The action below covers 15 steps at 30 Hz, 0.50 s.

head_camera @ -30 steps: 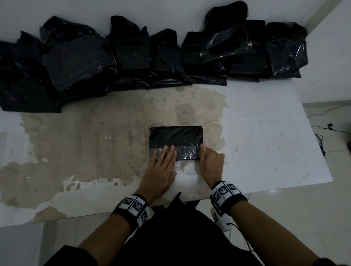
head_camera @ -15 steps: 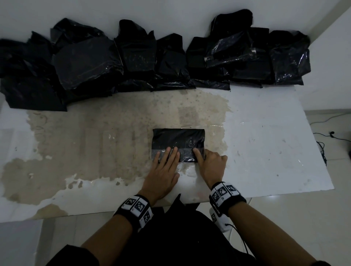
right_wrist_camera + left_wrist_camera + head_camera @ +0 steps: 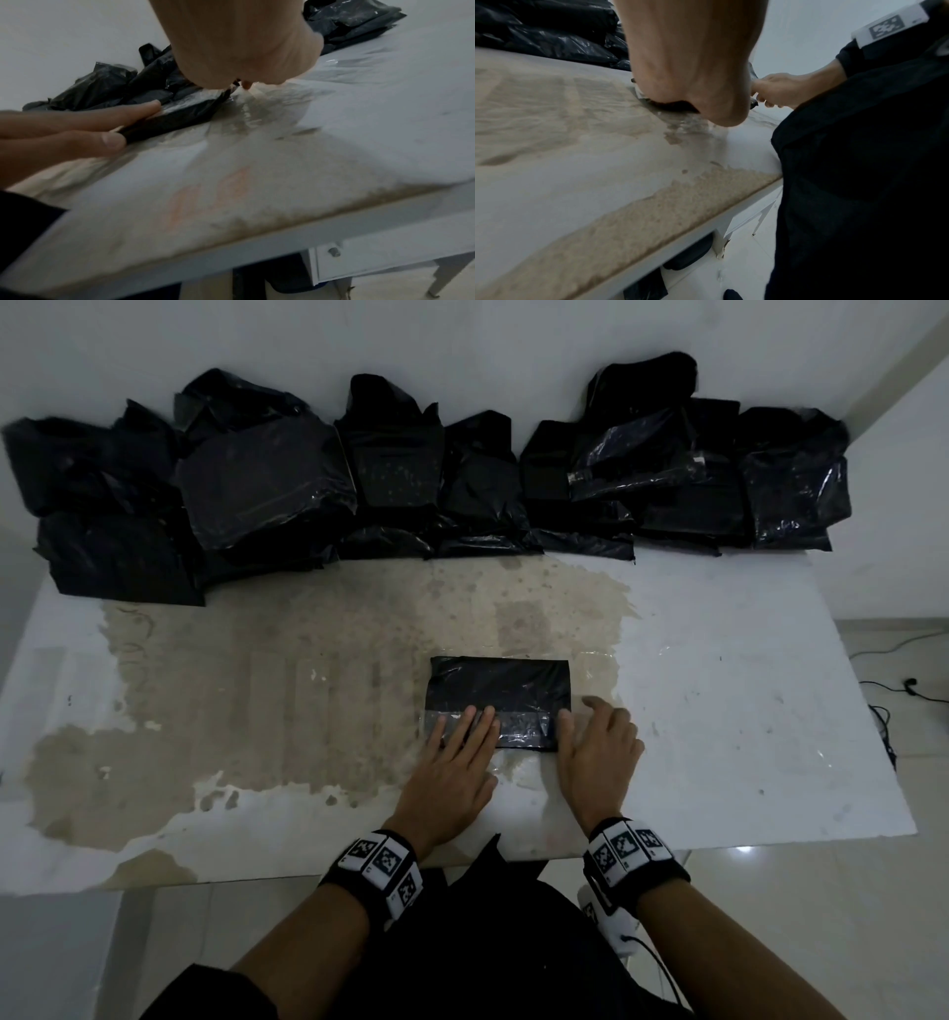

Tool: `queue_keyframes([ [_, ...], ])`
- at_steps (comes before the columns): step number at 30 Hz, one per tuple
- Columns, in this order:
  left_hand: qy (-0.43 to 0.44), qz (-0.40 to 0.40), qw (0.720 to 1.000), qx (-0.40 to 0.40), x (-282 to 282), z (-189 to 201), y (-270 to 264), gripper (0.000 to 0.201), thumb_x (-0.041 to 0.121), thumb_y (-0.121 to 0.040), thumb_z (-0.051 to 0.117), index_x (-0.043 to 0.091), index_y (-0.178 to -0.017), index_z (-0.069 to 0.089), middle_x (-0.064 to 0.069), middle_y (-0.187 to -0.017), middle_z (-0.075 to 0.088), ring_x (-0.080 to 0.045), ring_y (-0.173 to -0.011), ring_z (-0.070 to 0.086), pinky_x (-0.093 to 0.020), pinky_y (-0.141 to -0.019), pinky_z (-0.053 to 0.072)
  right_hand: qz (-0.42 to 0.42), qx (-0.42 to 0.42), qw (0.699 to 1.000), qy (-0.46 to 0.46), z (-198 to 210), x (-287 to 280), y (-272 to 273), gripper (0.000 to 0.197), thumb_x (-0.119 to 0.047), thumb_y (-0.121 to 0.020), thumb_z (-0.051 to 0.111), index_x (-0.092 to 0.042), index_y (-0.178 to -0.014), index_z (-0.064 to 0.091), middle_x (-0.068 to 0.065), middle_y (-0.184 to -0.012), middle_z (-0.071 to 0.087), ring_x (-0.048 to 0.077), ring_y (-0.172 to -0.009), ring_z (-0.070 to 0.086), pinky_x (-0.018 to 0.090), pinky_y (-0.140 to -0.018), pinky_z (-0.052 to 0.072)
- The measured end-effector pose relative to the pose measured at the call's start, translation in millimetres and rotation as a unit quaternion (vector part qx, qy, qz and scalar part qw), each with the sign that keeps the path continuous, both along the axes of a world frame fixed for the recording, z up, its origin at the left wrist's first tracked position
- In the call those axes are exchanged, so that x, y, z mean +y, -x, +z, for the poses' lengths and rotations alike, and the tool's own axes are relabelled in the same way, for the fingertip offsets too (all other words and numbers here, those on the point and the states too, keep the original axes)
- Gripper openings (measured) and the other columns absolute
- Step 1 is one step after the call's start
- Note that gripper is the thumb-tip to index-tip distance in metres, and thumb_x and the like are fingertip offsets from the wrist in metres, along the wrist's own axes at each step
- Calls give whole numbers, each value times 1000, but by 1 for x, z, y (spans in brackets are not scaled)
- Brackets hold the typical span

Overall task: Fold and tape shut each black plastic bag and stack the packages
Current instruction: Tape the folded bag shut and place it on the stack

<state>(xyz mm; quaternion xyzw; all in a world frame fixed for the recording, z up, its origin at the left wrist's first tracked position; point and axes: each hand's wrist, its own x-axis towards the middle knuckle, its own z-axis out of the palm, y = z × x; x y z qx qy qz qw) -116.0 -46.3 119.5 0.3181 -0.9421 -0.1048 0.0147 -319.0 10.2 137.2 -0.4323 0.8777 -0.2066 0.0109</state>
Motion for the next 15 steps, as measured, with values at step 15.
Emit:
queue_keyframes([
  [15,15,206,976,76,-3,12,-35,53,31,-101,34,1,-141,52,-18,-144,51,-36,-129,51,-52,-107,40,305,60,947,-85,-25,3,-23,66,-43,-108,27,-1,-159,21,21,-167,14,32,-156,10,47,-124,25],
])
